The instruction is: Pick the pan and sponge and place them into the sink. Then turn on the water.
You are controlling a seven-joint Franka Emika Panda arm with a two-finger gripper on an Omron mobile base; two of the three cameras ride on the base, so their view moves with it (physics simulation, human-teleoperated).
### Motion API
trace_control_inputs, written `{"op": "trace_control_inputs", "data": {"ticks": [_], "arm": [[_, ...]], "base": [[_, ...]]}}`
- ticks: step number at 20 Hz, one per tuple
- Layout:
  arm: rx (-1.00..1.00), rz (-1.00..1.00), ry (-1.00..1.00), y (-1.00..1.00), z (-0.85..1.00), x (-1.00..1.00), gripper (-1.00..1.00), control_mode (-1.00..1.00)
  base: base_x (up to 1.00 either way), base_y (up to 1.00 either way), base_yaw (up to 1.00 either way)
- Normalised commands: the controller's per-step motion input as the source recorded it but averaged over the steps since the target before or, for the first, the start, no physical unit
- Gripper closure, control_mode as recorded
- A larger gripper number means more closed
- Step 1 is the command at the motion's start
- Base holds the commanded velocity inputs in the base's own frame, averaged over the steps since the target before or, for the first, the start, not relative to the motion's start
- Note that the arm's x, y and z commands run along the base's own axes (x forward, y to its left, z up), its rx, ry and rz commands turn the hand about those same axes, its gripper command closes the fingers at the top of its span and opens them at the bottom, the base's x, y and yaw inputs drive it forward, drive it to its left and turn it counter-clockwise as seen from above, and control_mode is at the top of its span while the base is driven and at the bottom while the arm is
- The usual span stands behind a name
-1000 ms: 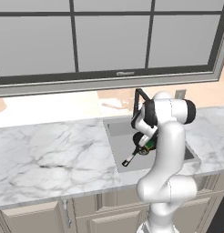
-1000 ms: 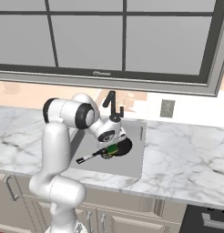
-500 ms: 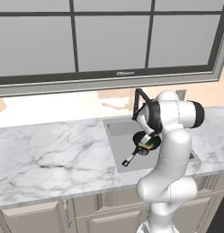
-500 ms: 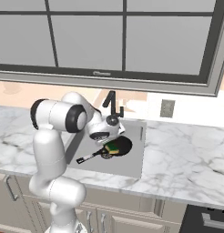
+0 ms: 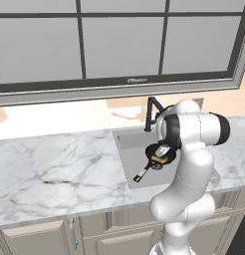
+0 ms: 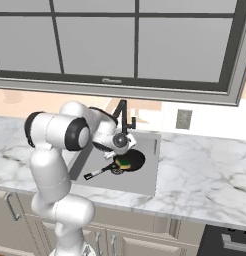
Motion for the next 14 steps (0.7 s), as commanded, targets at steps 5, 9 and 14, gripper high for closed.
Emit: {"op": "trace_control_inputs", "data": {"ticks": [5, 9, 14], "arm": [[0.00, 0.00, -0.22, -0.06, 0.20, -0.14, -1.00, -1.00], [0.03, 0.00, -0.21, -0.11, 0.29, -0.09, -1.00, -1.00], [0.01, 0.00, -0.21, -0.18, 0.32, -0.01, -1.00, -1.00]], "base": [[0.00, 0.00, 0.00], [0.00, 0.00, 0.00], [0.00, 0.00, 0.00]]}}
